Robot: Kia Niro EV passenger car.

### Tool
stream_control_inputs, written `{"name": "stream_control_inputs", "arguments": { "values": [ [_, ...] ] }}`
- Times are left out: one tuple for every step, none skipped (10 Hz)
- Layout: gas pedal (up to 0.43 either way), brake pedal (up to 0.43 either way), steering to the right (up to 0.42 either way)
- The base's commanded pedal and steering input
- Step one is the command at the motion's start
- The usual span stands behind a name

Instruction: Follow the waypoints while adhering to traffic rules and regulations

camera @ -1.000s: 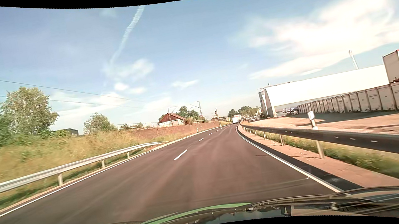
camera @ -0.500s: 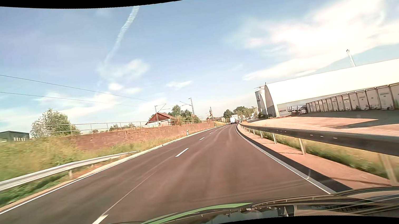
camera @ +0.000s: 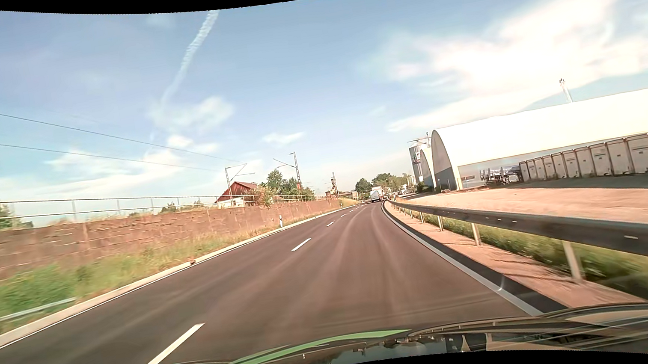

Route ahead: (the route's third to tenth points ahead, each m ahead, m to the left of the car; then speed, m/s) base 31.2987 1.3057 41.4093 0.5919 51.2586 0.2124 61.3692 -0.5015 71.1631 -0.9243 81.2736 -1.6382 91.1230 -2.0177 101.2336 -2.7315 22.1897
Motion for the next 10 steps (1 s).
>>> {"name": "stream_control_inputs", "arguments": {
  "values": [
    [0.228,0.000,0.010],
    [0.177,0.000,0.010],
    [0.169,0.000,0.010],
    [0.157,0.000,0.010],
    [0.157,0.000,0.010],
    [0.157,0.000,0.010],
    [0.157,0.000,0.009],
    [0.150,0.000,0.009],
    [0.138,0.000,0.009],
    [0.138,0.000,0.009]
  ]
}}
